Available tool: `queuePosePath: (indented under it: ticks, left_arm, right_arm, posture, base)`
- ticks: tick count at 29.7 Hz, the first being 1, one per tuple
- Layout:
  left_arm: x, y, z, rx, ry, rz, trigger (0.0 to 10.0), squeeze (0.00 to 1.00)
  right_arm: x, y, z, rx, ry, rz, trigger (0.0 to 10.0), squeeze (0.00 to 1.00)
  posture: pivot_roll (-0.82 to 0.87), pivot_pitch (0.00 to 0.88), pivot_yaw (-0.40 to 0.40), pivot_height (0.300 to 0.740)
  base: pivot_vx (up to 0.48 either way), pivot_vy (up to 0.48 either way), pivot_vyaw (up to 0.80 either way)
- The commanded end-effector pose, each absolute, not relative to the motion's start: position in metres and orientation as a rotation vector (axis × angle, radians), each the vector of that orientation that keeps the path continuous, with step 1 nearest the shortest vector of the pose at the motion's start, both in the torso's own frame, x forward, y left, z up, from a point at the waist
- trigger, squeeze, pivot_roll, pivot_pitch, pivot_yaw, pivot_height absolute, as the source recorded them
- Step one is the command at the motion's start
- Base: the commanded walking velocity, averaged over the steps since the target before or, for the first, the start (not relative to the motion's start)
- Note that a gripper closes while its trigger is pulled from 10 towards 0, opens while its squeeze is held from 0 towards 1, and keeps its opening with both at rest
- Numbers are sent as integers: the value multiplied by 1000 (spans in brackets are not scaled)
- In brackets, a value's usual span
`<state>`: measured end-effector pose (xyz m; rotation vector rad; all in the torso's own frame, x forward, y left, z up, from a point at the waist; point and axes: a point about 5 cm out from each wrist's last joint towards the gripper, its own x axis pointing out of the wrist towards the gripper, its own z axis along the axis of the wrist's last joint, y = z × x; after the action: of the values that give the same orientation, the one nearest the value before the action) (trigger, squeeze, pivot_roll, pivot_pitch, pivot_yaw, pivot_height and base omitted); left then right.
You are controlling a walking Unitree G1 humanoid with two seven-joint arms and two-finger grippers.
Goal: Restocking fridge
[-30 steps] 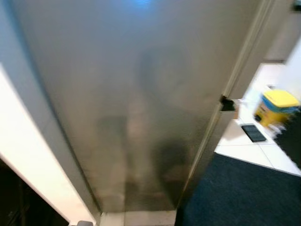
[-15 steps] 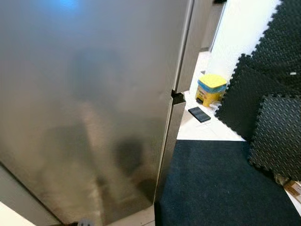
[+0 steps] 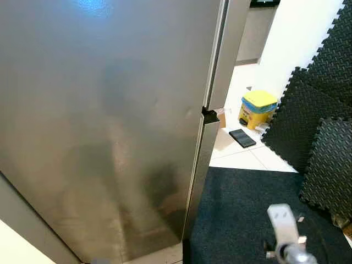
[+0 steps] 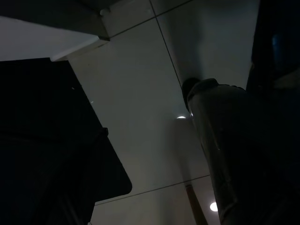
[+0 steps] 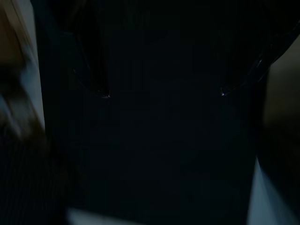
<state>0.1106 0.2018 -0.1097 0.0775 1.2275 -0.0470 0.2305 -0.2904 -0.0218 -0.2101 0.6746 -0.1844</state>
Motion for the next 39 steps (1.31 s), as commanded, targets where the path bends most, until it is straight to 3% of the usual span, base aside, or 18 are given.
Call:
queuePosePath:
  ticks: [1, 3, 6, 9, 15, 29, 39]
  left_arm:
    - [107, 200, -111, 84, 1239, -59, 10000, 0]
    - [107, 200, -111, 84, 1238, -59, 10000, 0]
    - [108, 200, -111, 83, 1238, -59, 10000, 0]
    - [108, 199, -111, 84, 1238, -62, 10000, 0]
    - [108, 198, -111, 84, 1238, -67, 10000, 0]
    - [106, 200, -111, 86, 1243, -64, 10000, 0]
    - [105, 200, -111, 88, 1245, -68, 10000, 0]
  right_arm:
    - [240, -288, -12, -130, 585, -114, 10000, 0]
    - [254, -287, 6, -74, 468, -6, 10000, 0]
    - [255, -287, 8, -58, 455, 27, 10000, 0]
    - [264, -279, 24, 35, 366, 210, 10000, 0]
    - [273, -271, 47, 102, 253, 400, 10000, 0]
    - [315, -263, 102, -44, 45, 367, 10000, 0]
    - [336, -226, 117, -75, 1, 464, 10000, 0]
  posture:
    - [39, 0, 1, 740]
    - [39, 0, 1, 740]
    - [39, 0, 1, 740]
    - [35, 0, -6, 740]
    - [33, 0, -4, 740]
    - [36, 0, 1, 740]
    - [47, 0, -1, 740]
  base:
    - [0, 0, 0]
    - [0, 0, 0]
    - [0, 0, 0]
    - [0, 0, 0]
    - [0, 0, 0]
    - [0, 0, 0]
    - [0, 0, 0]
